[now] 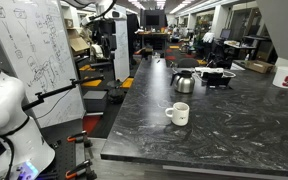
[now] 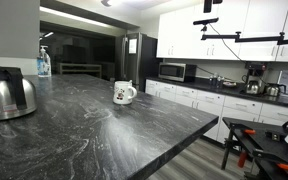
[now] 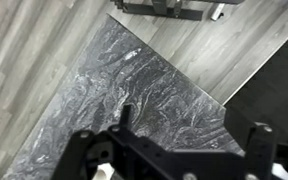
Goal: Pick the marker from the cup and put it on the counter
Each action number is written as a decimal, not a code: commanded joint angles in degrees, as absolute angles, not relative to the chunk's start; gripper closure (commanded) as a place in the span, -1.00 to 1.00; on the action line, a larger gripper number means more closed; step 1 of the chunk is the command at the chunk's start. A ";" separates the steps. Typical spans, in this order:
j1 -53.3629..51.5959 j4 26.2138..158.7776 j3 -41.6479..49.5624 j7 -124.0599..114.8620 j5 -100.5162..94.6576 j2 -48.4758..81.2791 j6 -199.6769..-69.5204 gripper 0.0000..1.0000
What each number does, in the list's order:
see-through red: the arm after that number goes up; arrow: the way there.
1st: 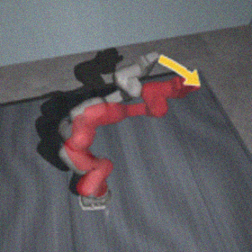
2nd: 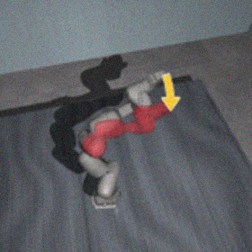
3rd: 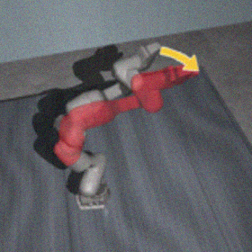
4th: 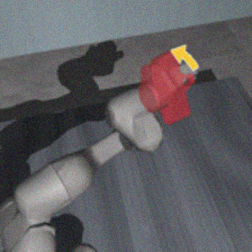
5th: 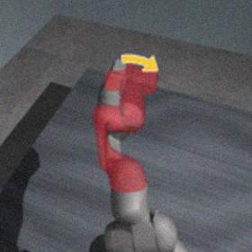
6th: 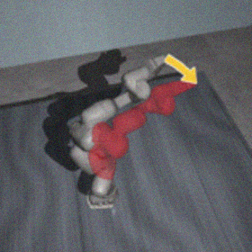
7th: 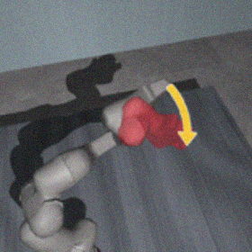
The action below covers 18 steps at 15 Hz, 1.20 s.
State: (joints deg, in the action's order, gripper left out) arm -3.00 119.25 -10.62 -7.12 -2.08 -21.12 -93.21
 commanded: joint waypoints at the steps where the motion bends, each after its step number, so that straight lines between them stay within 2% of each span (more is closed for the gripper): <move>1: -3.31 118.63 -8.74 -6.47 -3.25 -17.90 -95.99 -1.00; 9: -1.07 114.90 -1.31 7.27 -5.64 -2.99 -107.30 -1.00; 12: 0.91 107.93 1.20 13.21 -6.11 5.36 -107.35 -1.00; 18: 4.59 87.57 1.53 29.85 -6.68 23.40 -99.22 -1.00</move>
